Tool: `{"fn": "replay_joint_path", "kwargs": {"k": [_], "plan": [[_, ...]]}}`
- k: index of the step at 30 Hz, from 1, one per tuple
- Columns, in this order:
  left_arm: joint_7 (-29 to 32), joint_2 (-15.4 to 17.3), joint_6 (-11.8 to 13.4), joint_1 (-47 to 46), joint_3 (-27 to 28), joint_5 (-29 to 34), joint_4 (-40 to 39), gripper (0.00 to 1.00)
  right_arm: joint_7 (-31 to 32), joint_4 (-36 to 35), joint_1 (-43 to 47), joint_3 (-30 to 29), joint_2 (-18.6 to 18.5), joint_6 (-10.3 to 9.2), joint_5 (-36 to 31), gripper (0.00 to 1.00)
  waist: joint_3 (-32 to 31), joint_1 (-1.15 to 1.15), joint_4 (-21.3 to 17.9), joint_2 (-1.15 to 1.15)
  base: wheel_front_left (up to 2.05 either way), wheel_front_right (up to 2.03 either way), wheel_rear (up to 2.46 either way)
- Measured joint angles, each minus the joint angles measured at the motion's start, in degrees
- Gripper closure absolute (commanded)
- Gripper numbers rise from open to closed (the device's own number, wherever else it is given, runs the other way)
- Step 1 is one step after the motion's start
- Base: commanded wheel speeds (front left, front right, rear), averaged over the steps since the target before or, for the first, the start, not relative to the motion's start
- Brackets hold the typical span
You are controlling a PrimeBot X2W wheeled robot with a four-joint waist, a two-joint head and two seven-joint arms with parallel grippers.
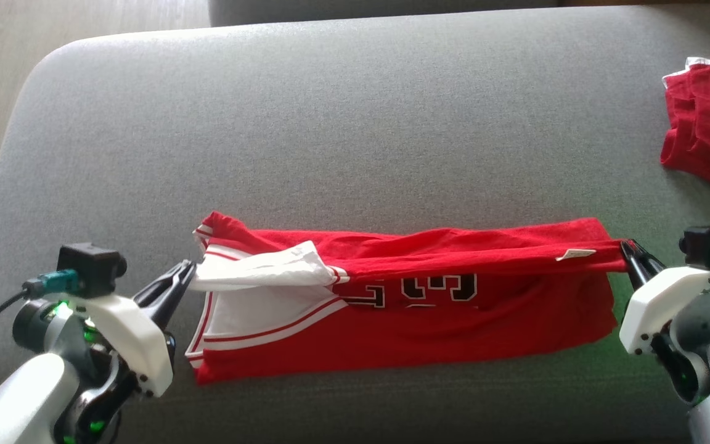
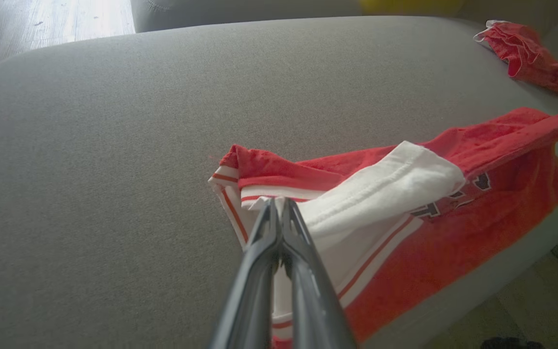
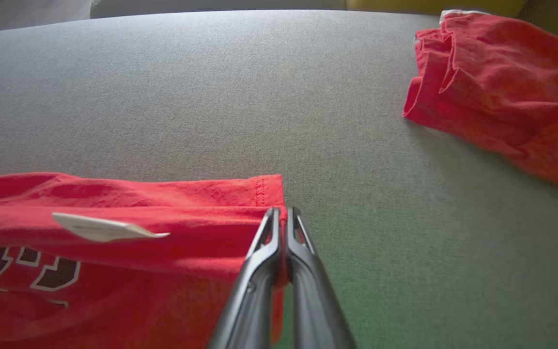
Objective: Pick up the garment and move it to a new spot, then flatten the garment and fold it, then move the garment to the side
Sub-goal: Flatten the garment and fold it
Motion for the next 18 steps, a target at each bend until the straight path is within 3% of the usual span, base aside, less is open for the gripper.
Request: {"fn": "replay_joint_path", "kwargs": {"k": [12,13,14,15,17,18], "plan": [[2.82,2.2,-0.99,2.3,-1.89,-1.36,-1.65,1.0,5.79,-2.35,3.28,0.07,-0.09,0.0,0.45,1.0,-0.67,0.0,0.01,0.0,0.0,0.0,0.0],[2.94,2.26,-1.01,2.31,-2.08,-1.36,-1.78,1.0,6.27,-2.4,3.37,0.13,-0.09,0.0,0.69,0.95,-0.73,0.0,0.01,0.0,0.0,0.0,0.0],[2.94,2.34,-1.03,2.3,-2.31,-1.31,-1.97,1.0,6.33,-2.52,3.39,0.09,-0.09,0.0,0.68,0.64,-0.79,0.0,0.0,0.0,0.0,0.0,0.0],[2.89,2.43,-1.04,2.3,-2.56,-1.27,-2.03,1.0,6.52,-2.66,3.41,-0.24,-0.07,0.0,0.46,0.0,-0.86,0.0,-0.01,0.0,0.0,0.0,0.0],[2.66,2.59,-1.04,2.42,-2.93,-0.8,-1.97,0.19,6.89,-2.77,3.49,-1.03,-0.05,0.0,-0.11,0.0,-1.03,0.0,-0.04,0.0,0.0,0.0,0.0],[2.41,2.64,-1.05,2.6,-2.97,-0.7,-1.92,0.0,7.37,-2.94,3.6,-1.45,-0.04,0.0,-0.37,0.0,-1.15,0.0,-0.06,0.0,0.0,0.0,0.0]]}}
